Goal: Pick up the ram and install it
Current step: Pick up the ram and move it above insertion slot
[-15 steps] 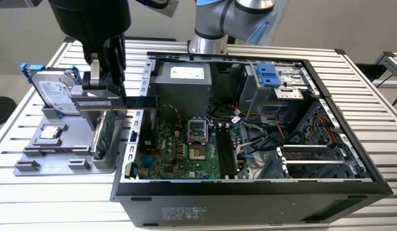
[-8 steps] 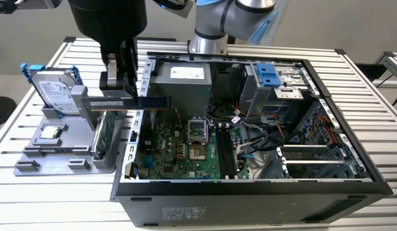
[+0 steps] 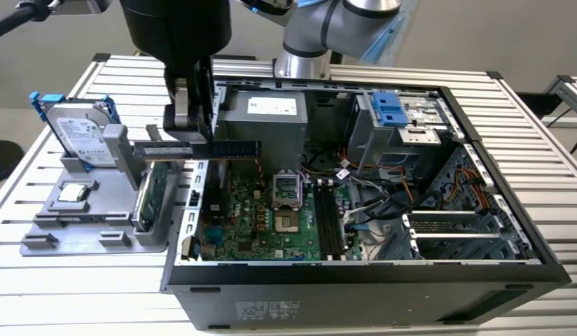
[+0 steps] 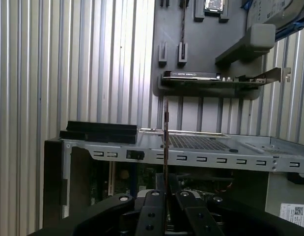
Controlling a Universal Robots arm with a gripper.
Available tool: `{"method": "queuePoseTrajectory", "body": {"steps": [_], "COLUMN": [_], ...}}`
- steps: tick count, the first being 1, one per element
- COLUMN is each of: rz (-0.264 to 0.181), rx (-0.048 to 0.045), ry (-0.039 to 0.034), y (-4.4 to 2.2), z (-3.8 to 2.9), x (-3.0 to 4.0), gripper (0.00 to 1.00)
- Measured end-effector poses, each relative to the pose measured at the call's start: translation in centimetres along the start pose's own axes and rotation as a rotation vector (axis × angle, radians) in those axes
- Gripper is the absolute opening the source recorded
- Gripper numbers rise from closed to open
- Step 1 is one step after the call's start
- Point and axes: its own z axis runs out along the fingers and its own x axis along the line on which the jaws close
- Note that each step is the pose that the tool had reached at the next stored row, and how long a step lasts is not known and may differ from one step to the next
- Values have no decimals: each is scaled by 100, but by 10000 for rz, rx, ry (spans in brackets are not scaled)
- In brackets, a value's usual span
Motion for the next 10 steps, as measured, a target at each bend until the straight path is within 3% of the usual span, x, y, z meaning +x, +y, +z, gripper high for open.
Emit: {"method": "queuePoseTrajectory", "body": {"steps": [10], "rz": [11], "rx": [0], "ry": [0], "y": [-157], "z": [-1], "x": [7], "gripper": [0]}}
